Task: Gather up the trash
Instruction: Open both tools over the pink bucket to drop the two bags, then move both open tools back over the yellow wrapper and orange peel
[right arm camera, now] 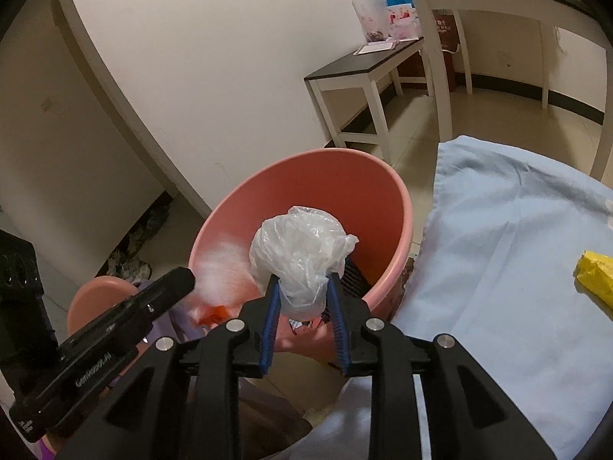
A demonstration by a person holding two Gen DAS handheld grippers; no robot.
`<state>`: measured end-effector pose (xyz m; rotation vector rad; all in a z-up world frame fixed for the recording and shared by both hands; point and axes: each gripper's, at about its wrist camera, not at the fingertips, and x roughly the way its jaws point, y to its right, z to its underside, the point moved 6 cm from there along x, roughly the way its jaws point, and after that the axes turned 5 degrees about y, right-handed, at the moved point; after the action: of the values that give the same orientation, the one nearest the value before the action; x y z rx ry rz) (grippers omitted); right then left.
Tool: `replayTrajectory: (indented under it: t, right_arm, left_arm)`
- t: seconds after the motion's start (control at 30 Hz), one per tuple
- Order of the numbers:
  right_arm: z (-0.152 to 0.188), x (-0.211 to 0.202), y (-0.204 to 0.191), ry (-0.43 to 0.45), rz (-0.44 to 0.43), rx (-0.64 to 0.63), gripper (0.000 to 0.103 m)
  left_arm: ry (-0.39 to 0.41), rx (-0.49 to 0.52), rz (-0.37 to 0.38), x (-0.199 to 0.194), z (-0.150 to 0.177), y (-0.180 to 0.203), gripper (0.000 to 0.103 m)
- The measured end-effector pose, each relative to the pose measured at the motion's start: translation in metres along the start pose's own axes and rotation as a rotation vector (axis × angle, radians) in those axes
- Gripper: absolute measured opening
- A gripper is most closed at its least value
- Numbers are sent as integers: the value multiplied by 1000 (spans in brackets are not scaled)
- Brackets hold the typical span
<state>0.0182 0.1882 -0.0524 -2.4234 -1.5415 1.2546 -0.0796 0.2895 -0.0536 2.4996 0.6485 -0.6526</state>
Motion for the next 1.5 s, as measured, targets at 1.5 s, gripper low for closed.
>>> replayTrajectory:
  t: [1.5]
  right_arm:
    - [51, -182, 119, 185, 107, 187, 47]
  left_arm:
    - [-10, 124, 78, -49, 36, 118, 38]
